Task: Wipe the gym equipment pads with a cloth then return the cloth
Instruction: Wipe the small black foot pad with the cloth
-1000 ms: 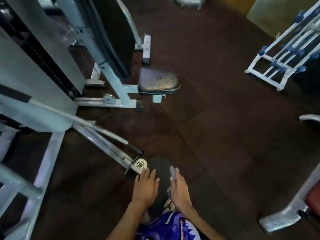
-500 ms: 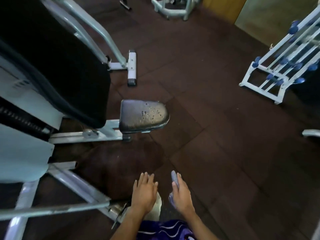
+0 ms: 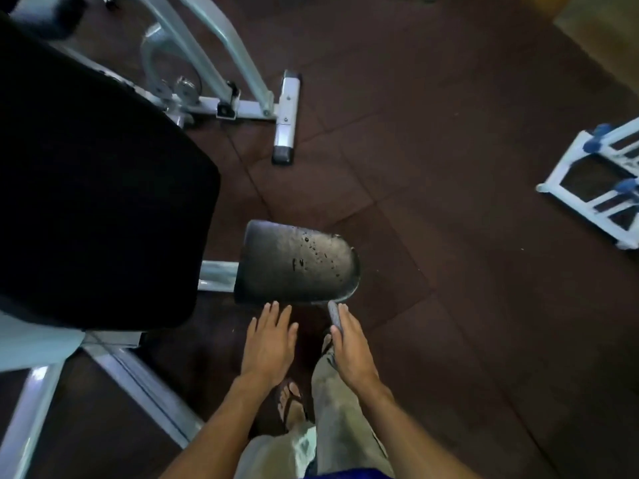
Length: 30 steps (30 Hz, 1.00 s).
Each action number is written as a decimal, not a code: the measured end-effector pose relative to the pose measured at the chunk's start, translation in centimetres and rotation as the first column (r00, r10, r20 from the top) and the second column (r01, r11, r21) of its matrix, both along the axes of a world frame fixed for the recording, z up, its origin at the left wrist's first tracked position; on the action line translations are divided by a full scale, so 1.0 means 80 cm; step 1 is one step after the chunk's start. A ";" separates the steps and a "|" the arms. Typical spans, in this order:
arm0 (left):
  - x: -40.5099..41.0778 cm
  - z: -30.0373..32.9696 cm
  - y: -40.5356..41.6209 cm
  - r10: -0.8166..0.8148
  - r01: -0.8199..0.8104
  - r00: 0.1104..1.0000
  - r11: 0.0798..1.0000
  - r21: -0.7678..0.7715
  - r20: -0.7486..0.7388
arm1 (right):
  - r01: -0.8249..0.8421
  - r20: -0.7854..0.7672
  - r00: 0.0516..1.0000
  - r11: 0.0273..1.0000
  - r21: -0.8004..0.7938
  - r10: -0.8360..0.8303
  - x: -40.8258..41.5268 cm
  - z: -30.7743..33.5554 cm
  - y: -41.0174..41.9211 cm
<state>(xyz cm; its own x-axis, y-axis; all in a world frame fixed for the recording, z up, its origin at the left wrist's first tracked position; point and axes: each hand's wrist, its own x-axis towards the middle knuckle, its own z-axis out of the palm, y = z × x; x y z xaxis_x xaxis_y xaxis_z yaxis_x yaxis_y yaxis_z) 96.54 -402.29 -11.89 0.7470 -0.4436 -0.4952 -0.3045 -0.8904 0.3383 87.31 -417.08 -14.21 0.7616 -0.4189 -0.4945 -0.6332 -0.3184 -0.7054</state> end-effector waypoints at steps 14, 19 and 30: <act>0.173 -0.206 -0.051 0.001 -0.007 0.981 0.999 0.034 0.195 | -0.170 0.068 0.983 0.984 -0.057 0.173 0.187 -0.180 -0.094; 0.218 -0.269 -0.034 -0.059 0.062 0.961 0.998 -0.003 0.271 | -0.199 0.107 0.964 0.927 -0.319 0.244 0.220 -0.254 -0.082; 0.246 -0.332 -0.012 -0.151 0.163 0.927 0.987 -0.005 0.344 | -0.242 -0.141 0.969 0.682 -0.690 0.201 0.138 -0.288 -0.061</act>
<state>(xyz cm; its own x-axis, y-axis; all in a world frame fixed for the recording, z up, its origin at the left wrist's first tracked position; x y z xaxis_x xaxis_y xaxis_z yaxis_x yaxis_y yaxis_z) 116.19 -403.25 -38.43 0.7879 -0.5805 -0.2054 -0.5416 -0.8120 0.2173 98.35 -421.97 -37.24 0.8605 -0.4805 -0.1695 -0.5070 -0.8404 -0.1915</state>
